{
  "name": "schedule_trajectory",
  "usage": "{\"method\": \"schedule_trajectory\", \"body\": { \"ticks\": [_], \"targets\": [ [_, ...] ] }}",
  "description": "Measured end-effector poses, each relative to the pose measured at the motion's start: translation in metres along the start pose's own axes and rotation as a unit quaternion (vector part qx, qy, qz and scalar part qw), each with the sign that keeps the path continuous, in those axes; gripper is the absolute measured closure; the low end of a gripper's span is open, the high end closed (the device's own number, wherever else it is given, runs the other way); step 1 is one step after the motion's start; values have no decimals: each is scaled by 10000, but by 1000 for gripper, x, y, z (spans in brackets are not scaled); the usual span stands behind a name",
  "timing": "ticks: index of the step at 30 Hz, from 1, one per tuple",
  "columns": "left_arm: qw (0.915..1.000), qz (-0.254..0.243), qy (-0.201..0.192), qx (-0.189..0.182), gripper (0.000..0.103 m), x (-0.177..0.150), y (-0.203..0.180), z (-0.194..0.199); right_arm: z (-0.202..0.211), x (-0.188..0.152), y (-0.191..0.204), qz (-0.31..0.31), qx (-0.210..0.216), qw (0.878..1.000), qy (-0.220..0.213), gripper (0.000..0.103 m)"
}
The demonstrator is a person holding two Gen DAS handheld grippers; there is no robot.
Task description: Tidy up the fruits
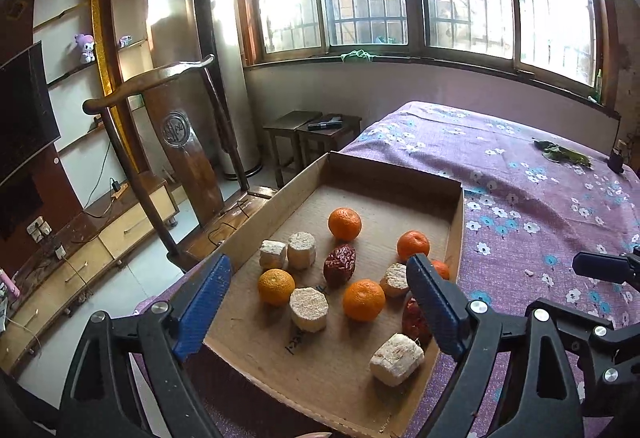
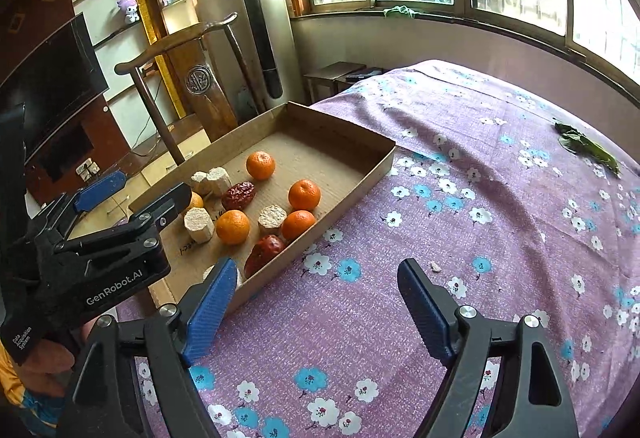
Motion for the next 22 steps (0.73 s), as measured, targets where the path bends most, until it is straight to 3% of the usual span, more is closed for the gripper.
{"method": "schedule_trajectory", "body": {
  "ticks": [22],
  "targets": [
    [9999,-79,-132,36,14,1,-7,11,1,-6,1,58,15,10000,68,16]
  ]
}}
Point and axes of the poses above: each gripper's, at about its wrist camera, not at the fingertips, and z roughly against the way its jaws point, y to its left, x to its top, the point moved 1 cm from there along -z, roughly the way its jaws point, and after that the axes turned 4 degrees about z, right-handed, at the moved point
